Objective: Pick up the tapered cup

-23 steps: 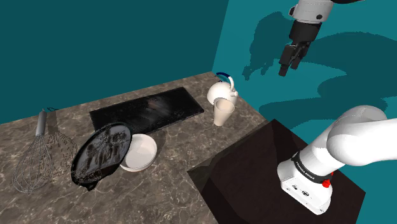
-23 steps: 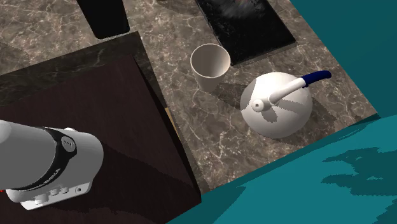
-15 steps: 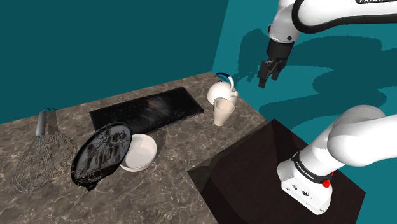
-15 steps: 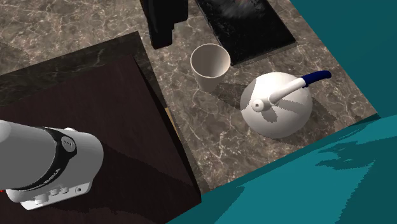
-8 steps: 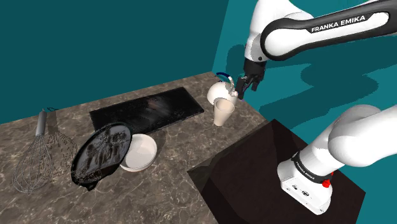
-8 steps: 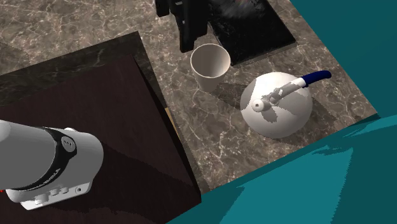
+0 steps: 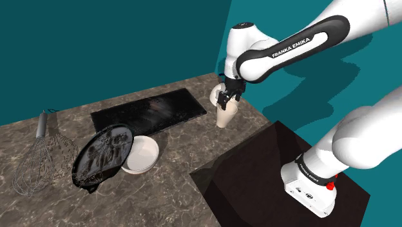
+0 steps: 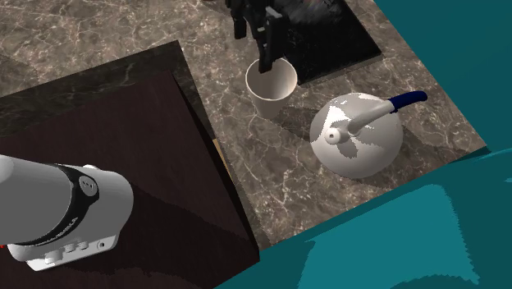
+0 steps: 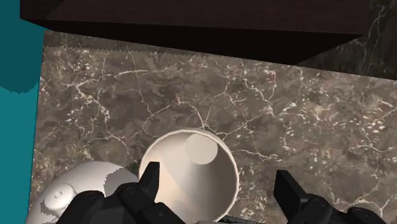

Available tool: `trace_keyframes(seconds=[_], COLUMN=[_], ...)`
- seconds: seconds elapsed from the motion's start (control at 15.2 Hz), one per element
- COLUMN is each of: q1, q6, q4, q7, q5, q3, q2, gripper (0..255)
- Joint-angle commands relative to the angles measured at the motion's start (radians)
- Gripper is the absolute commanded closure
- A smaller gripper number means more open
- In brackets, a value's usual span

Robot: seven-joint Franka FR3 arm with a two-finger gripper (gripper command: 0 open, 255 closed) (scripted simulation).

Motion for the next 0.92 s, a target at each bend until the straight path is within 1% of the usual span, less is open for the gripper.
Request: trace_keyframes(seconds=[0.0,0.13,0.59,0.73,0.79,0.86], q1=[0.001,0.004,0.005,0.006,0.006,0.006], q6=[0.057,0.100,0.193,0.201,0.201,0.200], q4=[0.026,0.058,0.049,0.048,0.047,0.047], q7=[0.049,0.094,0.135,0.138,0.139,0.139], q5=[-0.035,-0.075,-0.122,-0.127,-0.126,-0.126], q3=[0.014,0.020,0.011,0.009,0.010,0.010], q2=[0.083,0.160,0.249,0.257,0.256,0.255], gripper=[0,0,0,0,255,255])
